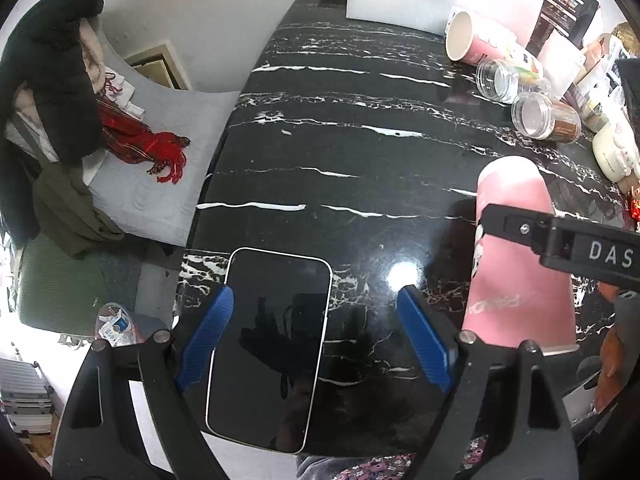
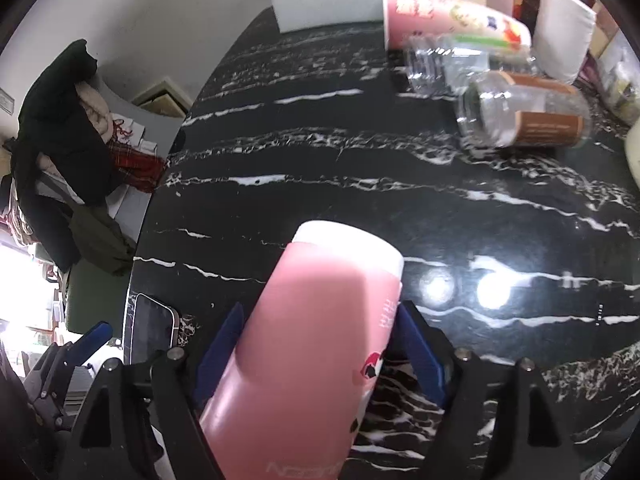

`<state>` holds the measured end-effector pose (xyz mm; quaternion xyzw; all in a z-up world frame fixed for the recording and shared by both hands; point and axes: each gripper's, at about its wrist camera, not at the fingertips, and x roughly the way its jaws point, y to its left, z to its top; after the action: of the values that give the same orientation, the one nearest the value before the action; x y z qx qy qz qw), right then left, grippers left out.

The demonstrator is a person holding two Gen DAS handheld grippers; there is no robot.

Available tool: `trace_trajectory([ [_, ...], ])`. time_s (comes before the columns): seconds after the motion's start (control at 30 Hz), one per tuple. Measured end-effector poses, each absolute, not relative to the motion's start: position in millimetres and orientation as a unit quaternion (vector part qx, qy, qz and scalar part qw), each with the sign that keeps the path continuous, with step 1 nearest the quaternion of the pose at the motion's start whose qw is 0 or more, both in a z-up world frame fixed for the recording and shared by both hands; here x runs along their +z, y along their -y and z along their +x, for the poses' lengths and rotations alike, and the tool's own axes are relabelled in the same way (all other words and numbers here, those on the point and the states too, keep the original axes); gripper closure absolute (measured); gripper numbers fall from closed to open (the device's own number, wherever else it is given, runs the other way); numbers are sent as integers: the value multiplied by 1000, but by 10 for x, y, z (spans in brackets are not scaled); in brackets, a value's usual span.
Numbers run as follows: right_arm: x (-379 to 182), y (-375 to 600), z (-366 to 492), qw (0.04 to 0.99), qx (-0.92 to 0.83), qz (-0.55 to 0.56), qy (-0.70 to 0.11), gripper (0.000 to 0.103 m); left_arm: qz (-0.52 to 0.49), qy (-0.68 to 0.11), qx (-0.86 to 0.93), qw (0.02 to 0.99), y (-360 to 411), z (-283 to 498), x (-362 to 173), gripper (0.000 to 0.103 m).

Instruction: Flip cup upside down

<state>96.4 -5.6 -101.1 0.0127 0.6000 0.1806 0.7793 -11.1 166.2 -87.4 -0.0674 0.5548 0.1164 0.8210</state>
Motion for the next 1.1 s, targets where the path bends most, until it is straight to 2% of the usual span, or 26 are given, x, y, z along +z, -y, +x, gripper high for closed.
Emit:
trace_trajectory([
  [0.4, -1232, -99, 1021, 745, 190, -18, -639, 24, -76, -565, 105, 815, -1681, -13, -1025, 19],
  [0.67, -1068, -59, 959, 767, 207, -45, -606, 28, -74, -562, 101, 818, -1622, -20, -984, 19],
  [1.1, -722, 336, 768, 790, 240, -13, -565, 27, -56, -555, 76, 826, -1256, -46, -816, 19],
])
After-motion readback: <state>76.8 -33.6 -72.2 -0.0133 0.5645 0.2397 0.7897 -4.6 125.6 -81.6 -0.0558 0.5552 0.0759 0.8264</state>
